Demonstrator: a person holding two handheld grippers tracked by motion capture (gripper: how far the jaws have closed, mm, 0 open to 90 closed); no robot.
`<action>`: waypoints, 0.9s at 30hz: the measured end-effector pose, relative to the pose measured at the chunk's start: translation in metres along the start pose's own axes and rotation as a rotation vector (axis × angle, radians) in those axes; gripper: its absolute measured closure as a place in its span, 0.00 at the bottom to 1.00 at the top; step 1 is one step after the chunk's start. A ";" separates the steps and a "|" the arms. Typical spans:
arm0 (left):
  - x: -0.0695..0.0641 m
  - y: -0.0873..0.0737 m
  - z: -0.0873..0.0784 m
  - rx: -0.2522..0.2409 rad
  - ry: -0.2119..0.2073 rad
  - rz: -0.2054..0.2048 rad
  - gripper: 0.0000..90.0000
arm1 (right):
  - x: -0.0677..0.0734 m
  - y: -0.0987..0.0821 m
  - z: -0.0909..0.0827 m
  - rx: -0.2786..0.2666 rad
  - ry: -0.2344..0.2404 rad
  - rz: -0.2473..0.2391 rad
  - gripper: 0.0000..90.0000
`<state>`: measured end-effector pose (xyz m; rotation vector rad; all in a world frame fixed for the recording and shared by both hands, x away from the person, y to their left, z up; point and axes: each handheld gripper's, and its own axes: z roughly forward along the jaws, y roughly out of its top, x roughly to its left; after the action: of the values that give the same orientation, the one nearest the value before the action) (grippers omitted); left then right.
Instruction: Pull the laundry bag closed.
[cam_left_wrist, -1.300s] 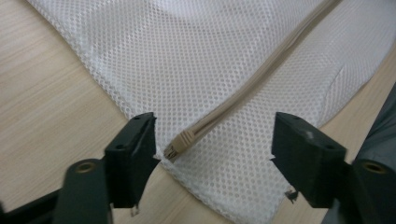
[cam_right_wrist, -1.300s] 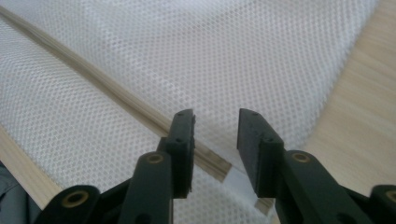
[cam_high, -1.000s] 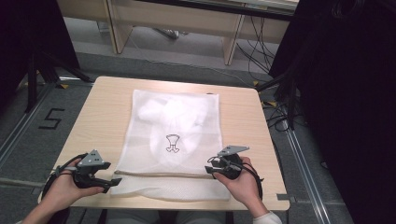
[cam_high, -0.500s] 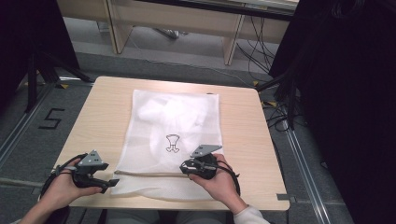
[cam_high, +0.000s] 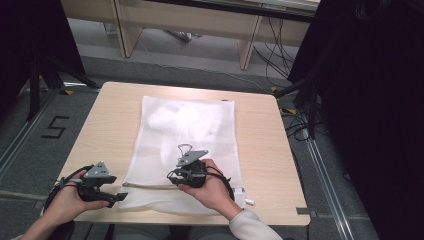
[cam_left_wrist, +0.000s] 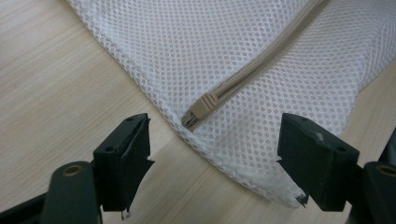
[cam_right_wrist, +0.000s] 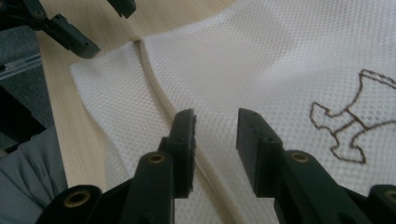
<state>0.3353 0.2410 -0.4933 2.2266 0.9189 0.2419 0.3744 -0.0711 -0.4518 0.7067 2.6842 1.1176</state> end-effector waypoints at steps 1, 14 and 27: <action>0.000 0.000 0.000 0.000 -0.001 -0.001 0.28 | 0.000 0.003 0.001 0.006 0.005 -0.010 0.76; -0.002 -0.001 0.001 0.008 -0.015 -0.019 0.28 | 0.012 0.025 0.029 0.022 0.043 -0.065 0.77; -0.001 -0.003 -0.001 0.009 -0.011 -0.006 0.28 | 0.028 0.045 0.062 0.050 0.107 -0.101 0.80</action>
<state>0.3323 0.2425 -0.4945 2.2309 0.9227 0.2226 0.3851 0.0093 -0.4635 0.5254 2.8108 1.0971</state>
